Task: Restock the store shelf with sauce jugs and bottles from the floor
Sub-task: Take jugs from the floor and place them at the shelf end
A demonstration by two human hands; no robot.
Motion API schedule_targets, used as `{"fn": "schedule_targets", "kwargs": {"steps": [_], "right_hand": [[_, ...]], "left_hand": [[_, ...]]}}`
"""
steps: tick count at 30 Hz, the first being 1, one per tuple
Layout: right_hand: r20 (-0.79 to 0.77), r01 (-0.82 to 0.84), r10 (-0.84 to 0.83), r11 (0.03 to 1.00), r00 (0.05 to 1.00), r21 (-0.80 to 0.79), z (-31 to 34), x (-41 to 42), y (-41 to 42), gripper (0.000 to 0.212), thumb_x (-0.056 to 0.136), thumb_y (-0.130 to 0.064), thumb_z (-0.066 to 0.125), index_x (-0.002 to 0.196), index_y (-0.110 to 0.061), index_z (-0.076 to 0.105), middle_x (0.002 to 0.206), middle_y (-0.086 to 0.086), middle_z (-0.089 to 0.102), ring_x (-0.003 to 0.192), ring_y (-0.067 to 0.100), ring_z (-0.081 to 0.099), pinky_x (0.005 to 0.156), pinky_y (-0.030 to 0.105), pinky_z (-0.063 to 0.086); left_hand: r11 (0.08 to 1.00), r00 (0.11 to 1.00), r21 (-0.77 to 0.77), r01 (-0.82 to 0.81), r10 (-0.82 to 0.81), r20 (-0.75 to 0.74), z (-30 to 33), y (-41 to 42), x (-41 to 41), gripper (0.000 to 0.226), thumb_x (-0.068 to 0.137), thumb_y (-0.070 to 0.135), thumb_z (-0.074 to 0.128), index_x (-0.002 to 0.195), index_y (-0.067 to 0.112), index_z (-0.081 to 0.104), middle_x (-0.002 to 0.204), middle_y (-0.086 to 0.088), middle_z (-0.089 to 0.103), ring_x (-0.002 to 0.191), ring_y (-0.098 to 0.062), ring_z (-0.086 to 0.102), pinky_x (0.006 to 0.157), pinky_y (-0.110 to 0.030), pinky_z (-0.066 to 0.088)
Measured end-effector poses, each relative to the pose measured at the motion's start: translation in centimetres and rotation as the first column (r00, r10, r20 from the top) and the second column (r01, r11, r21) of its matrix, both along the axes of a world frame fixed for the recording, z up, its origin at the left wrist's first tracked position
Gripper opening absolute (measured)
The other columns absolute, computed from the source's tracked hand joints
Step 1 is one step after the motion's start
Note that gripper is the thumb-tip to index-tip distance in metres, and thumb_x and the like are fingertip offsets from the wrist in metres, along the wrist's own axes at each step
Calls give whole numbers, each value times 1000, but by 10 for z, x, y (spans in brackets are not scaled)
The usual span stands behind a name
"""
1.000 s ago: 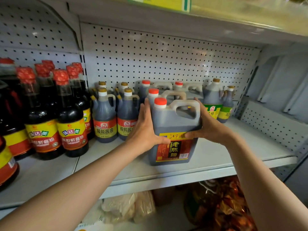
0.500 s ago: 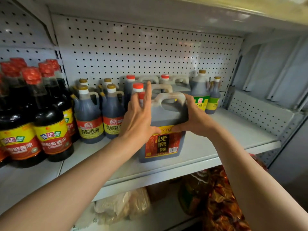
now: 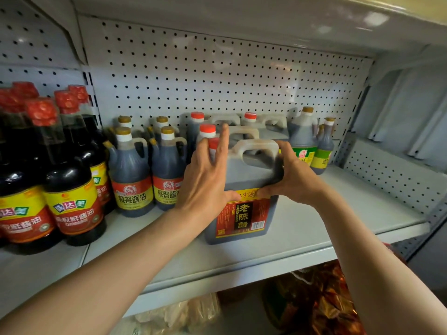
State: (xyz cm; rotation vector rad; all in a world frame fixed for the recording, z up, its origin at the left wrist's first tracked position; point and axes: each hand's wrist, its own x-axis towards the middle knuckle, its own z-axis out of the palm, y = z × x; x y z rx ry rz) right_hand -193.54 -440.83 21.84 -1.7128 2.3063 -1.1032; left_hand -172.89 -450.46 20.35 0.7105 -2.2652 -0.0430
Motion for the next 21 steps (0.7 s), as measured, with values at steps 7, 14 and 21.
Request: {"fn": "schedule_targets", "kwargs": {"steps": [7, 14, 21], "right_hand": [[-10, 13, -12, 999, 1000, 30, 4, -8, -33, 115, 53, -22, 99, 145, -27, 30, 112, 4, 62, 101, 31, 61, 84, 42, 53], [-14, 12, -11, 999, 1000, 37, 0, -13, -32, 112, 55, -21, 98, 143, -29, 30, 112, 3, 64, 102, 31, 61, 86, 44, 54], [38, 31, -31, 999, 999, 21, -5, 4, -19, 113, 58, -34, 95, 148, -35, 27, 127, 2, 63, 113, 32, 62, 93, 53, 55]], "left_hand": [[997, 1000, 74, 3, -5, 22, 7, -27, -11, 145, 58, 44, 93, 158, 23, -9, 153, -22, 19, 136, -38, 36, 109, -45, 39], [997, 1000, 73, -15, 15, 10, 4, -24, -13, 145, 58, 44, 93, 158, 25, -11, 154, -20, 17, 137, -36, 35, 109, -44, 41], [990, 1000, 139, -6, 7, -2, 6, -16, -10, 145, 63, 42, 91, 155, 25, -20, 160, -21, 8, 148, -35, 20, 112, -40, 36]]}}
